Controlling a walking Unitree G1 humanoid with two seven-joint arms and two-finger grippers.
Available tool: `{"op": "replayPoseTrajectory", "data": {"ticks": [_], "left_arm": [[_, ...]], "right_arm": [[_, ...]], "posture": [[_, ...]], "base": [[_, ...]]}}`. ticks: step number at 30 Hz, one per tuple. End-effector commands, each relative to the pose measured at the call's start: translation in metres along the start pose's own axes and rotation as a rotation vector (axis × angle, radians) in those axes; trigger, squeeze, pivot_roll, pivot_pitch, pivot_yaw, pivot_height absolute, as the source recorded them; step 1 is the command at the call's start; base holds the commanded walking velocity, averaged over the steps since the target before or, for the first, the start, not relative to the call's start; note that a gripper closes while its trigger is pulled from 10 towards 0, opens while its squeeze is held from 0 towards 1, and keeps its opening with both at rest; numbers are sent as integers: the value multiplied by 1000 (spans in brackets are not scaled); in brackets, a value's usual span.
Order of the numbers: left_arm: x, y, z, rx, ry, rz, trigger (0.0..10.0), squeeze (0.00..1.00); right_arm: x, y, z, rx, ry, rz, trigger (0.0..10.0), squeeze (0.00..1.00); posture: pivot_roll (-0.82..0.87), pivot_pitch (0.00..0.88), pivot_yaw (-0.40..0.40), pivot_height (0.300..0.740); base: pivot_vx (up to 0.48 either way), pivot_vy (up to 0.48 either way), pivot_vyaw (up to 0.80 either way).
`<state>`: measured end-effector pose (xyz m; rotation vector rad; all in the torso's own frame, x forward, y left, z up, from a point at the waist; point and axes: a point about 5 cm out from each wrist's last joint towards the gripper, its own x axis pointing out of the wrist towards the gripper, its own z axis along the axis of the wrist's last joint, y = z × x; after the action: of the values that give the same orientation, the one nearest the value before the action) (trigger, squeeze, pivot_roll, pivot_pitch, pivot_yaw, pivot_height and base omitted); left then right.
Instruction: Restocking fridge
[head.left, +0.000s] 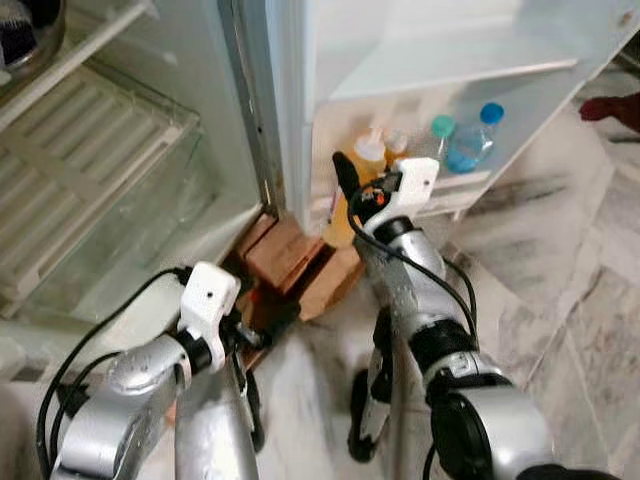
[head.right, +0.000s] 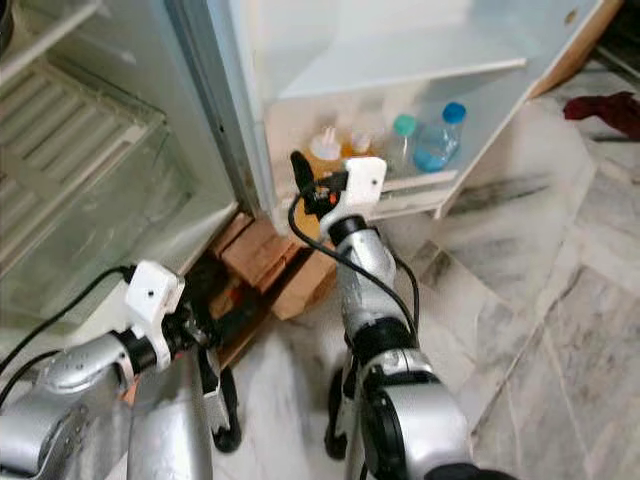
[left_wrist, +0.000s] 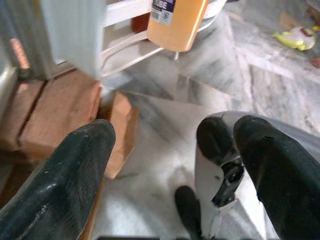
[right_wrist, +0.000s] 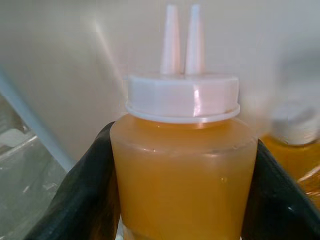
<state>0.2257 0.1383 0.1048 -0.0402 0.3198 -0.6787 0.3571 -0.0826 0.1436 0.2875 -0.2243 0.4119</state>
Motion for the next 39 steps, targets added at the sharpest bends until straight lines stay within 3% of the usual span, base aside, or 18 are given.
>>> {"op": "replayPoseTrajectory", "data": {"ticks": [1,2,3,5,7,10,13,16,17,18,20,27,32,39], "left_arm": [[3,-1,-3,12,4,3,10000,0],[6,0,-2,19,-9,17,10000,0],[6,0,-2,19,-9,17,10000,0],[4,5,-2,35,-17,52,10000,0],[1,10,-3,52,-14,77,10000,0],[-4,19,-2,75,-24,146,10000,0],[-12,35,1,124,-57,291,10000,0],[-24,51,4,122,-81,443,10000,0],[-24,51,4,122,-81,443,10000,0],[-41,61,-4,86,-55,539,10000,0],[-48,63,-9,75,-39,567,10000,0],[-90,53,-15,88,8,635,10000,0],[-110,44,-15,94,32,654,10000,0],[-124,34,-14,87,59,661,10000,0]], "right_arm": [[-1,5,1,-55,1,28,10000,0],[-5,4,-2,-117,15,43,10000,0],[-5,4,-2,-117,15,43,10000,0],[-16,-9,-13,-187,94,20,10000,0],[-23,-15,-19,-168,123,31,10000,0],[-25,-21,-19,-215,112,4,10000,0],[-23,-12,-11,-333,16,79,10000,0],[-16,-1,-3,-396,-57,145,10000,0],[-16,-1,-3,-396,-57,145,10000,0],[-6,9,4,-462,-103,164,10000,0],[-2,13,6,-480,-120,165,10000,0],[21,39,16,-544,-175,145,10000,0],[23,38,8,-582,-109,117,10000,0],[27,29,7,-662,-57,65,10000,0]], "posture": [[86,148,-57,533],[86,146,-56,533],[86,146,-56,533],[96,143,-53,533],[102,144,-50,533],[109,151,-45,533],[131,176,-38,533],[150,194,-34,533],[150,194,-34,533],[184,230,-26,533],[190,236,-24,533],[297,331,-10,533],[331,377,0,533],[344,422,7,533]], "base": [[0,0,0],[0,0,0],[0,0,0],[0,0,0],[0,0,0],[0,0,0],[0,0,0],[0,0,0],[0,0,0],[0,0,0],[0,0,0],[0,0,0],[0,0,0],[0,0,0]]}}
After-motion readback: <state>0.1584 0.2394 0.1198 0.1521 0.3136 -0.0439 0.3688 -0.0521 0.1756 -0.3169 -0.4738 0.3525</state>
